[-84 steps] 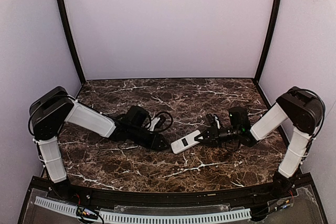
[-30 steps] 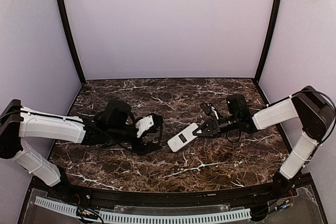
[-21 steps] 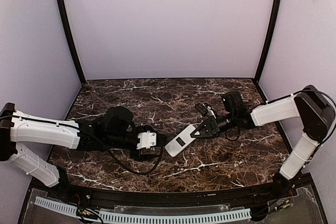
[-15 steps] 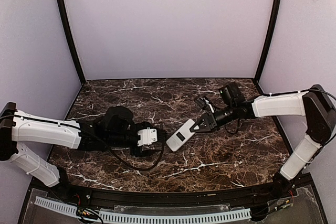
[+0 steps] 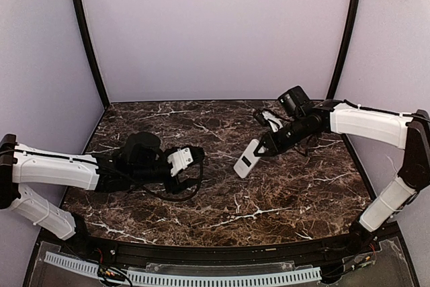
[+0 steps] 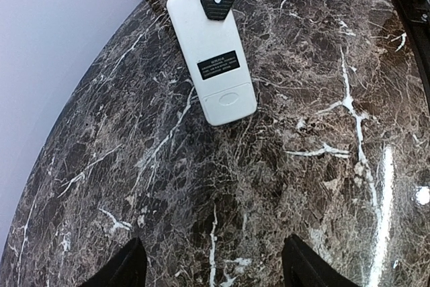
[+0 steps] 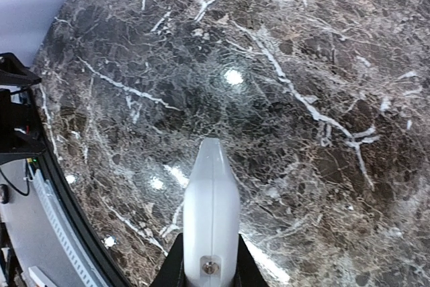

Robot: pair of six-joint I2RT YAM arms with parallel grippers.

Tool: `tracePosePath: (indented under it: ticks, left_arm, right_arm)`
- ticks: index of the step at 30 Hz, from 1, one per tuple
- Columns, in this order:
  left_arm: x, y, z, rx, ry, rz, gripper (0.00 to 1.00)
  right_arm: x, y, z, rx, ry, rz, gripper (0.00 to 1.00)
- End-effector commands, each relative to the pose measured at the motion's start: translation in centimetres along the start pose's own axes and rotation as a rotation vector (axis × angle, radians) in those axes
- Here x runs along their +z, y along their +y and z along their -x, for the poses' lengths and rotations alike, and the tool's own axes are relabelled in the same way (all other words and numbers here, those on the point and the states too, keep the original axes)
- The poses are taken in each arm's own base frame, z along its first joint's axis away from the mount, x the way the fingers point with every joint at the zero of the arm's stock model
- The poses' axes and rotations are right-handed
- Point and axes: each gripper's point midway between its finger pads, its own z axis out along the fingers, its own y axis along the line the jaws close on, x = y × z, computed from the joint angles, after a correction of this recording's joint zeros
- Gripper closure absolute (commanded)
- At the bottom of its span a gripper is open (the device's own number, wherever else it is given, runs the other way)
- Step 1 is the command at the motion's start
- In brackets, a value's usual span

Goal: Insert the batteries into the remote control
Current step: Pass from the right arm to the left

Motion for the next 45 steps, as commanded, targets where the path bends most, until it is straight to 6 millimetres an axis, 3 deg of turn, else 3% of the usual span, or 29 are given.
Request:
tracePosePath:
  ticks: [1,12,18,25,33,39,45]
  left_arm:
    - [-0.3,0.8,0.1,-0.084,-0.028,0.034,0.30]
    - [-0.4,1.3,0.1,-0.101,-0.029,0.050,0.30]
    - [-0.4,1.4,0.0,-0.102,-0.027,0.053,0.30]
    - [-0.5,1.4,0.0,-0.099,-0.026,0.055,0.30]
    - [-0.3,1.4,-0.3,-0.106,-0.016,0.047,0.30]
    - [0.3,2.3,-0.4,-0.159,-0.011,0.097,0.24]
    - [-0.3,2.6,1.1,-0.221,-0.121,0.066,0.05]
  right_arm:
    - [-1.9,-0.9,0.6,-0.085,0.012,-0.207,1.00]
    - [-0.9,-1.4,0.3,-0.241,0.113,-0.501,1.00]
    - [0.4,-1.2,-0.2,-0.305,0.119,-0.548,1.00]
    - [4.0,-1.7,-4.2,-0.337,0.248,-0.519,1.00]
    - [6.1,-2.0,-7.6,-0.326,0.337,-0.485,1.00]
    - [5.9,-1.3,-6.7,-0.328,0.304,-0.465,1.00]
    - [4.2,1.2,-3.6,-0.383,0.189,-0.398,1.00]
